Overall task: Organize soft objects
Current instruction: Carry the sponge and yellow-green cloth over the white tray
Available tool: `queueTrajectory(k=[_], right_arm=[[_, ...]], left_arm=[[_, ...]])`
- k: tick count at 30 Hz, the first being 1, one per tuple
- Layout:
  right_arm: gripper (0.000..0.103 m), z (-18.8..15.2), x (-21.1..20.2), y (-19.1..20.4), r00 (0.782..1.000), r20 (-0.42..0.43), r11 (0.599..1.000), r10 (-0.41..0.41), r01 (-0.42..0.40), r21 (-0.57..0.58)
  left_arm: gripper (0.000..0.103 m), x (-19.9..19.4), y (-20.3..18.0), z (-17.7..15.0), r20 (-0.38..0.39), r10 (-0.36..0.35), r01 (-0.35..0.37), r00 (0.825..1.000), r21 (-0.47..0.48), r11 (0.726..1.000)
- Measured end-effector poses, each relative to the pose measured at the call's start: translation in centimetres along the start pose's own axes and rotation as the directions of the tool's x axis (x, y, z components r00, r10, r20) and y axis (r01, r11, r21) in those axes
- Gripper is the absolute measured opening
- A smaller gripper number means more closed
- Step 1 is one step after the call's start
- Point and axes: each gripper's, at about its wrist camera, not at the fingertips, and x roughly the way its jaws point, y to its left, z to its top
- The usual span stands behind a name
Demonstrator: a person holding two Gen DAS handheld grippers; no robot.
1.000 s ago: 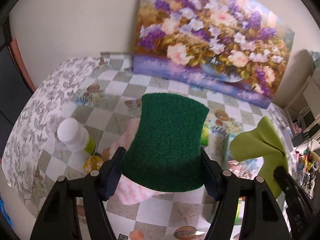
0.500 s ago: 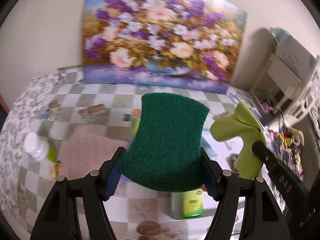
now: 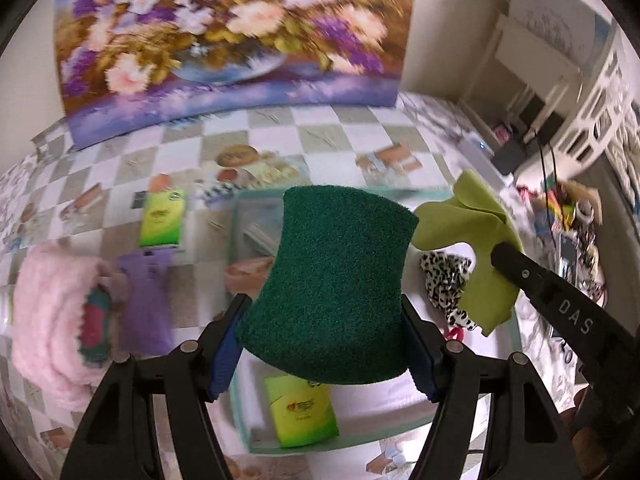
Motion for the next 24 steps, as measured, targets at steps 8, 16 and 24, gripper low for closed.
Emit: queueTrajectory(k=[8, 16, 24], right_arm=[[0.008, -1.5, 3.9, -0.4, 0.991, -0.122, 0.998, -0.061, 0.057, -0.039], [0.010, -2.0, 4.0, -0.1, 0.988, -0.133, 0.996, -0.074, 0.066, -0.062], [0.024, -1.2, 2.0, 0.1, 0.993, -0.103, 0.998, -0.055, 0.051, -0.044]], left_arm=[[0.072, 3.4, 0.1, -0.6, -0.056, -0.024, 0.023, 0.998, -0.030, 0.999], [0.073, 3.8, 0.6, -0.5, -0.094, -0.052, 0.046, 0.994, -0.063, 0.997], [0.079, 2.1, 1.3, 0.0, -0.106, -0.082, 0.072, 0.991, -0.093, 0.993]])
